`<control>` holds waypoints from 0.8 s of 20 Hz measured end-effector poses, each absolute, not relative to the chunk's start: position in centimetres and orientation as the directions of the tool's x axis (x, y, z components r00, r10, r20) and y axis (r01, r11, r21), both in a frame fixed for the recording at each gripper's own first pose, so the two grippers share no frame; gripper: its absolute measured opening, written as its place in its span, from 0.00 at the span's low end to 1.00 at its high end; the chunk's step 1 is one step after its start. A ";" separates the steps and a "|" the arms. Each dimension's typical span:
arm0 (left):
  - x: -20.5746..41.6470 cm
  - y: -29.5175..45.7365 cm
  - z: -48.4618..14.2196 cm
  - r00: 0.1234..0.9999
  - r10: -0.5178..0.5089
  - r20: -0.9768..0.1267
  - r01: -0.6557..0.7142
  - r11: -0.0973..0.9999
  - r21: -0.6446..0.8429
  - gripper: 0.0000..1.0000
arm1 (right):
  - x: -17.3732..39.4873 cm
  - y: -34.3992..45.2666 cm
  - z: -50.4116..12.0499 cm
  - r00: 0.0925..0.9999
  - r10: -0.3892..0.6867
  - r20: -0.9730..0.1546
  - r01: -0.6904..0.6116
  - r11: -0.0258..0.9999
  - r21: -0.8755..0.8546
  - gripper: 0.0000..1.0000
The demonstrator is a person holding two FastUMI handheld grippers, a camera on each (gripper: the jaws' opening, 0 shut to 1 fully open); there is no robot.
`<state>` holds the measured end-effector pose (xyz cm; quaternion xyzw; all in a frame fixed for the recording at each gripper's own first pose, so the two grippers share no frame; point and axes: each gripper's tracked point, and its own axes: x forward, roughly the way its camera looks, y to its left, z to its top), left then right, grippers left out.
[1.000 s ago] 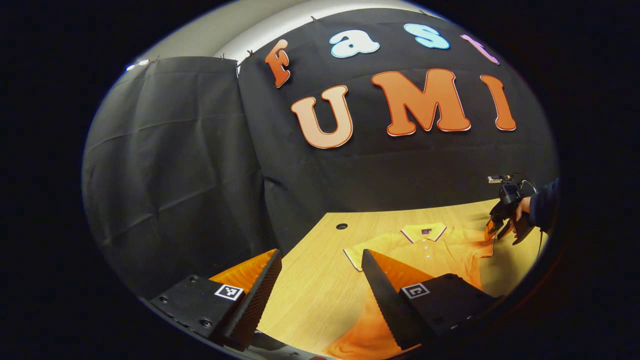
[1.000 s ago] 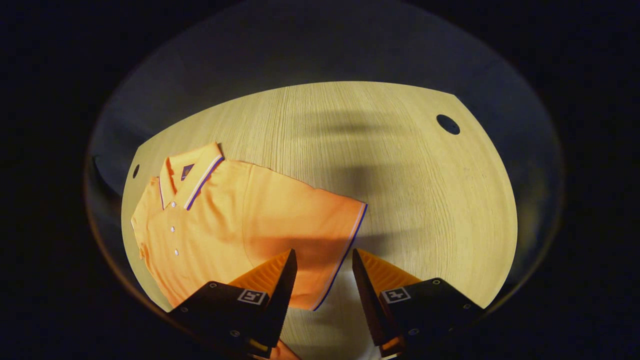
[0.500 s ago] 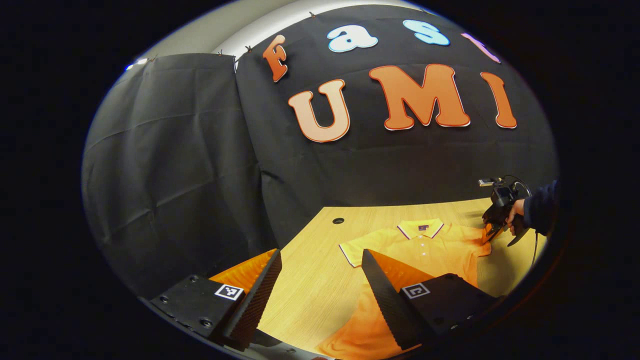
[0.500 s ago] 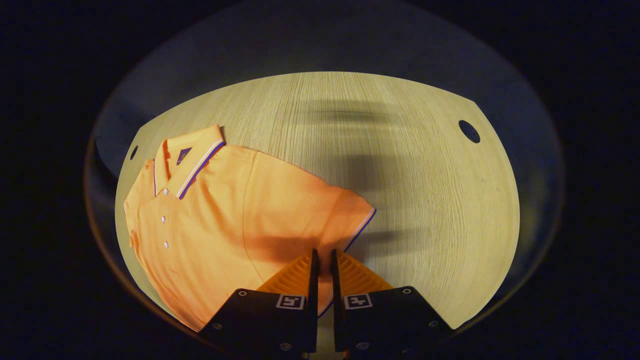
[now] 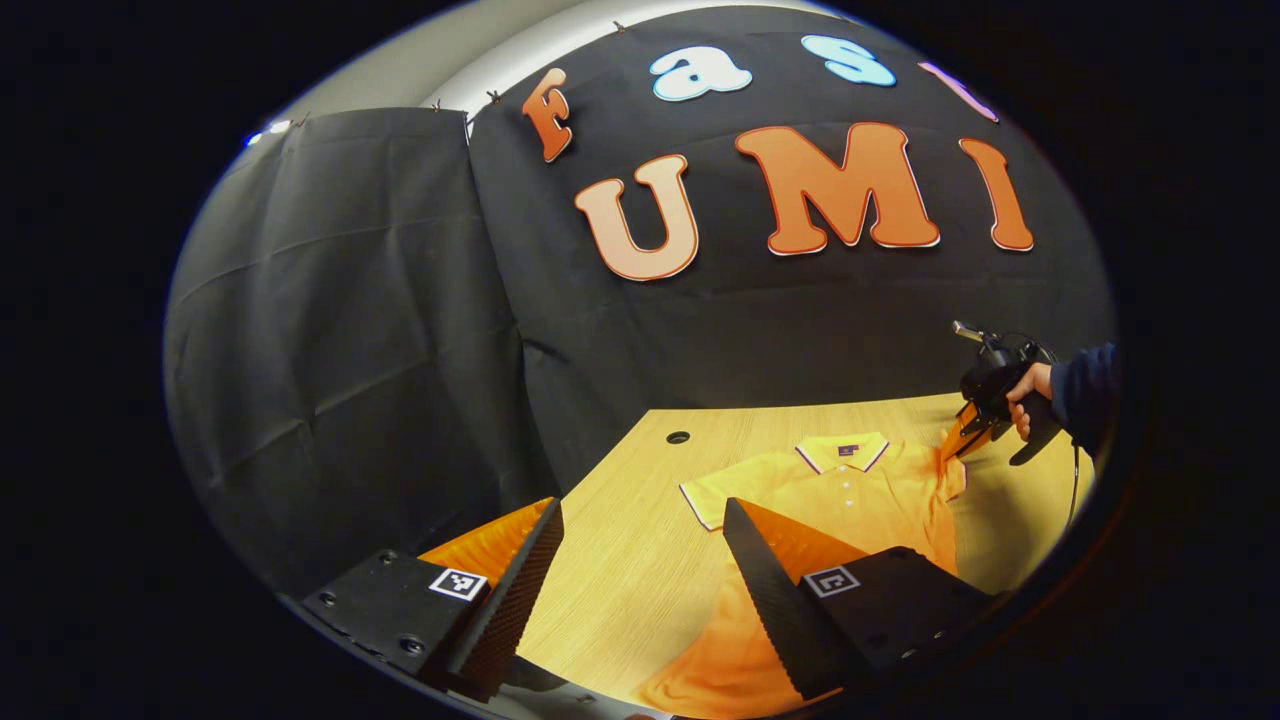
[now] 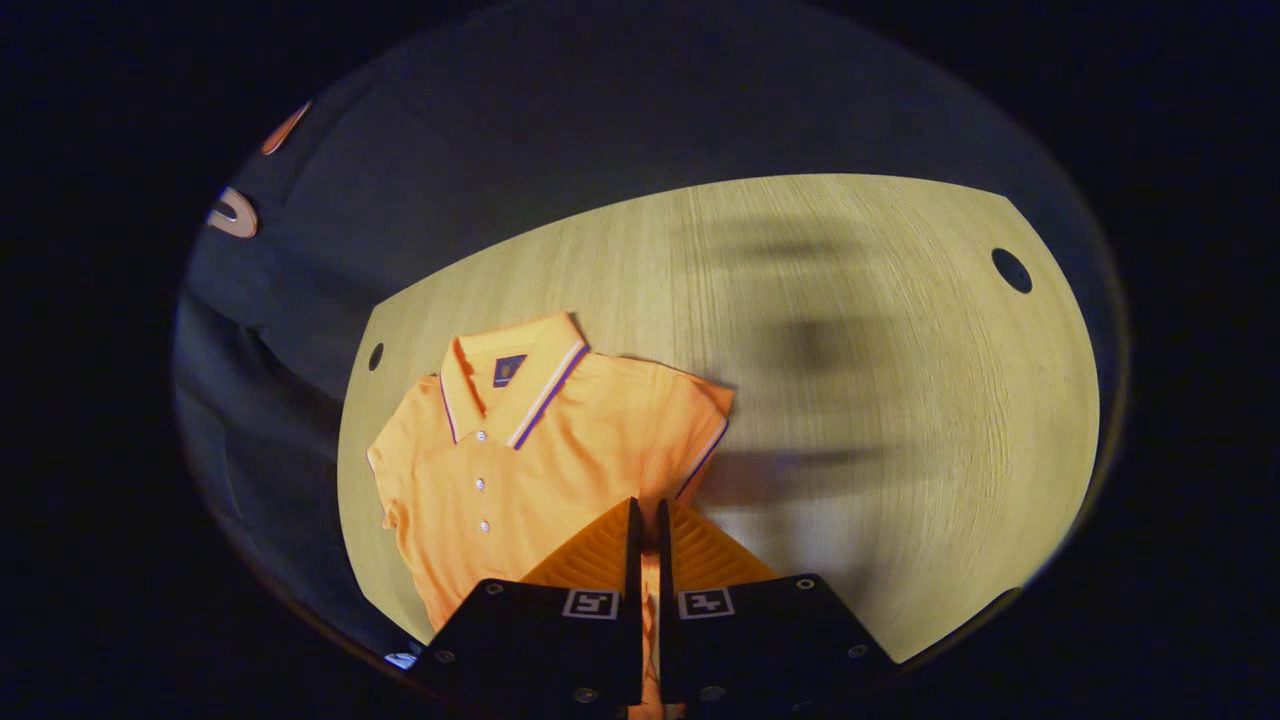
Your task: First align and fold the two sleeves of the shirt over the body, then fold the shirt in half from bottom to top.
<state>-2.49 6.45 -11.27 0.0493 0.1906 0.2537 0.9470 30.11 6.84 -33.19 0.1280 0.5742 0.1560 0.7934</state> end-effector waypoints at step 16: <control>-3.4 6.7 -13.4 0.753 0.527 -0.395 -0.487 0.849 0.203 0.99 | 31.5 14.6 -32.6 0.212 0.548 -0.809 -0.089 0.836 0.542 0.15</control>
